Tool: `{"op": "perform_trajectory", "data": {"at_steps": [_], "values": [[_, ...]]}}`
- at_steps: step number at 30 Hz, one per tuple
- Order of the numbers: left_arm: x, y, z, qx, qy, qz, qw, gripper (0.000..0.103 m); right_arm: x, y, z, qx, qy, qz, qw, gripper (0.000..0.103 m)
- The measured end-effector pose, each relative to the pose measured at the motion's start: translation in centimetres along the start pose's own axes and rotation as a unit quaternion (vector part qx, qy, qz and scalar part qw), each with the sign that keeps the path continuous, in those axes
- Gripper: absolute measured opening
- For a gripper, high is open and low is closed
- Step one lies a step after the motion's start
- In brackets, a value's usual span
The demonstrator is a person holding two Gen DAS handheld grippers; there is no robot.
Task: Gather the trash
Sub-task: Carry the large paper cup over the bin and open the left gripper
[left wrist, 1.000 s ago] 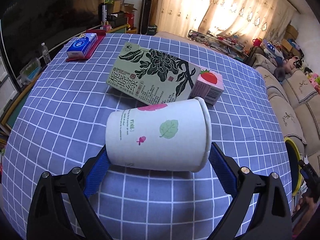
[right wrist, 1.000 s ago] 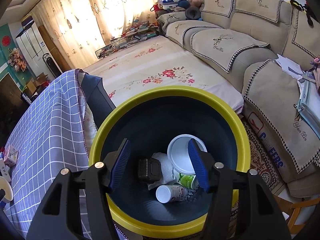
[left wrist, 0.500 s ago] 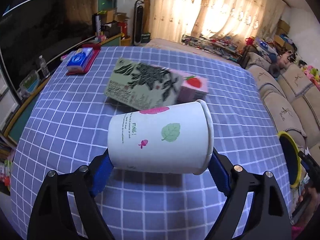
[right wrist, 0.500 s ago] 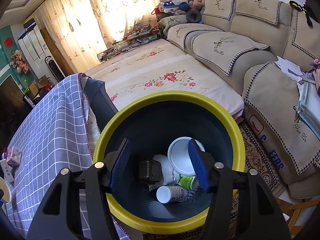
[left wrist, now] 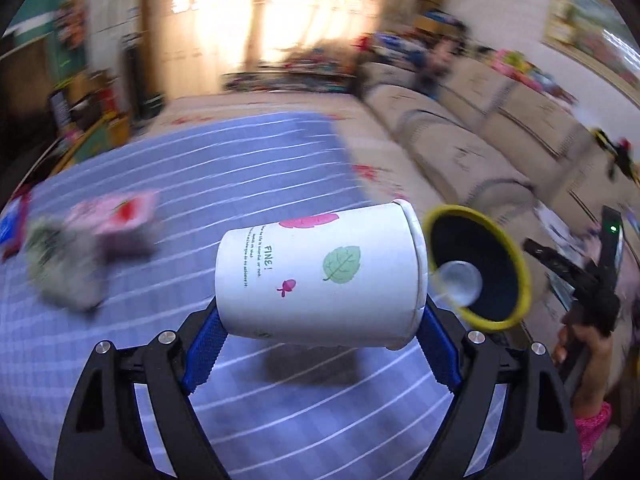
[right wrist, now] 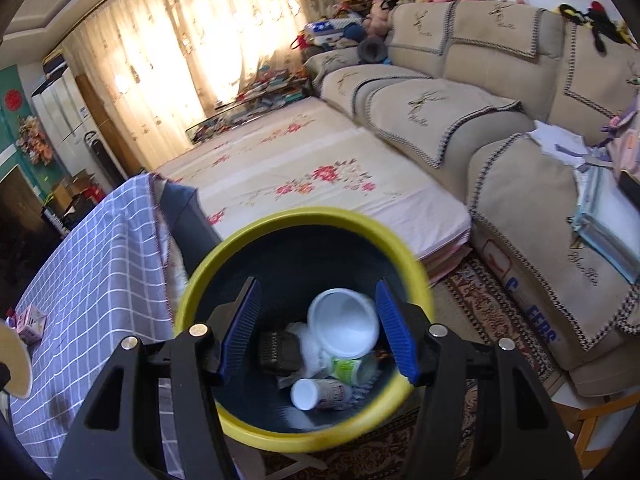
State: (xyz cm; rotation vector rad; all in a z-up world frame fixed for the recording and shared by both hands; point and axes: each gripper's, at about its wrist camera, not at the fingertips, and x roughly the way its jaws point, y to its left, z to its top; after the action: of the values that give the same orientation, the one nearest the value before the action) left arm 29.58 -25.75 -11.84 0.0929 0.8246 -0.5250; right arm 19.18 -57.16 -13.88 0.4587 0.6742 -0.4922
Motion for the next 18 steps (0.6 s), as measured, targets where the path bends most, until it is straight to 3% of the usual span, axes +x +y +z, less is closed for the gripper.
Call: {"op": "perform_trajectory", "data": {"at_steps": [3,9,16,18], "values": [[1.6,-4.5,1.6,0.044,0.0,-0.035,0.9984,0.084,-0.6,-1.8,-0.1,0.011,-0.003,-0.011,1.0,0.057],[6.5,-13.0,3.8,0.097,0.037,-0.097,0.9899,0.084,-1.1,-4.4,-0.1,0.026,-0.005,-0.027,0.999,0.057],[12.6,-18.4,4.6,0.124,0.072,-0.104,0.9841,0.084,-1.6,-6.7,-0.3,0.041,-0.005,-0.047,0.998,0.058],[14.3,-19.2,4.7,0.125,0.086,-0.106,0.9827,0.09,-1.6,-7.0,-0.3,0.042,-0.004,-0.053,0.998,0.059]]}}
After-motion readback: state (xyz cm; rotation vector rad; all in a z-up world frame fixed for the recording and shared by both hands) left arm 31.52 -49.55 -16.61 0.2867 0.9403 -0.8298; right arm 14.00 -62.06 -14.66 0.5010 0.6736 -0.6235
